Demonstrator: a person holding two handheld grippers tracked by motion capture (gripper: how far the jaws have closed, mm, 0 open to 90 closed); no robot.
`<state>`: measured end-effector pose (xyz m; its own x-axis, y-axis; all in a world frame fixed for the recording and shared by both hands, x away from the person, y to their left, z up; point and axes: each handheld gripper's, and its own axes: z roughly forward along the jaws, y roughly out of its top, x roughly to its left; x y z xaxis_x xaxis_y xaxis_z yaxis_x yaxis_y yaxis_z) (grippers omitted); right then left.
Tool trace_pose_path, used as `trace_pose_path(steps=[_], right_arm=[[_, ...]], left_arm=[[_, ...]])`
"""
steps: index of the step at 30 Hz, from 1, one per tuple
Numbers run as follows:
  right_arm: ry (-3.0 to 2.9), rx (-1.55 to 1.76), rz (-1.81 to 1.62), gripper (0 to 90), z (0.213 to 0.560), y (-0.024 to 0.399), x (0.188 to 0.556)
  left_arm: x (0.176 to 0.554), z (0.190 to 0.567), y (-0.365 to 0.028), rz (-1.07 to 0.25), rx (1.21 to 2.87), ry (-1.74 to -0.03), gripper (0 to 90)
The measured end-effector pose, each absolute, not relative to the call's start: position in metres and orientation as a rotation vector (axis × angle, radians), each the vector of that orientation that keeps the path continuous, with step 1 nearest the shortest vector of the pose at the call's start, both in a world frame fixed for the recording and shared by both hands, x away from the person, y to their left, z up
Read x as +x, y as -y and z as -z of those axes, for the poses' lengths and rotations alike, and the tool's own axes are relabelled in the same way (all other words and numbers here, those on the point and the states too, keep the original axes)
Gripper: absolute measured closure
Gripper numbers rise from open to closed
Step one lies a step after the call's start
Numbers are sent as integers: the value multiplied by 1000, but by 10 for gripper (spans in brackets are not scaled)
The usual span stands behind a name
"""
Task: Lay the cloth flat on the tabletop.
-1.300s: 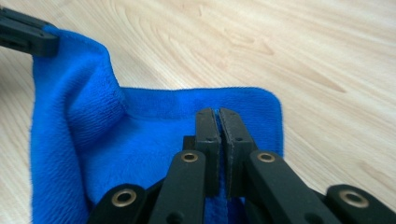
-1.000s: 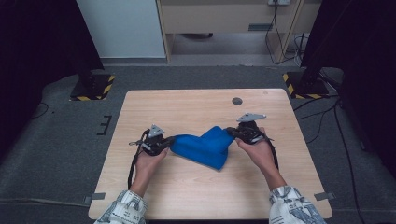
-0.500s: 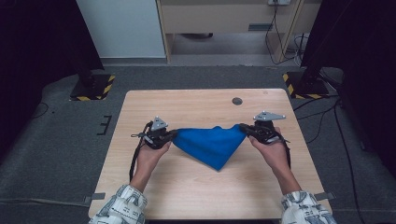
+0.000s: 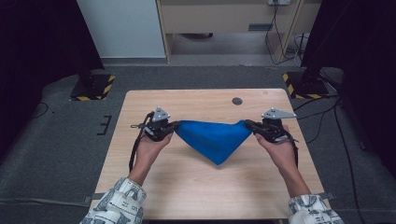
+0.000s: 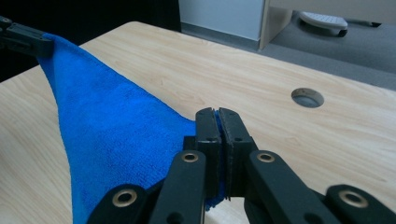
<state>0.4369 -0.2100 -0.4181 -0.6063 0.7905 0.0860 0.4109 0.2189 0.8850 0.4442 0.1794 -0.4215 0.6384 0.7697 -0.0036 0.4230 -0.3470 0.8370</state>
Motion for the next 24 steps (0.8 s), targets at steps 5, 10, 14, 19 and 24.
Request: trace_pose_path(steps=[5,10,14,19,24], right_arm=[[-2085,1122,-1352,878,412,212,441],[-2070,1124,-1358,879,407,213,445],[-2065,1120,-1353,879,404,213,447],[-2052,1102,-1360,879,393,214,444],[-2044,1078,-1361,879,382,214,439]], left_arm=[[448,414,-180,-492,1966,-942,872],[449,407,-179,-496,1957,-935,871],[448,402,-179,-502,1954,-928,873],[444,393,-177,-512,1947,-916,873],[439,380,-177,-533,1941,-893,873]])
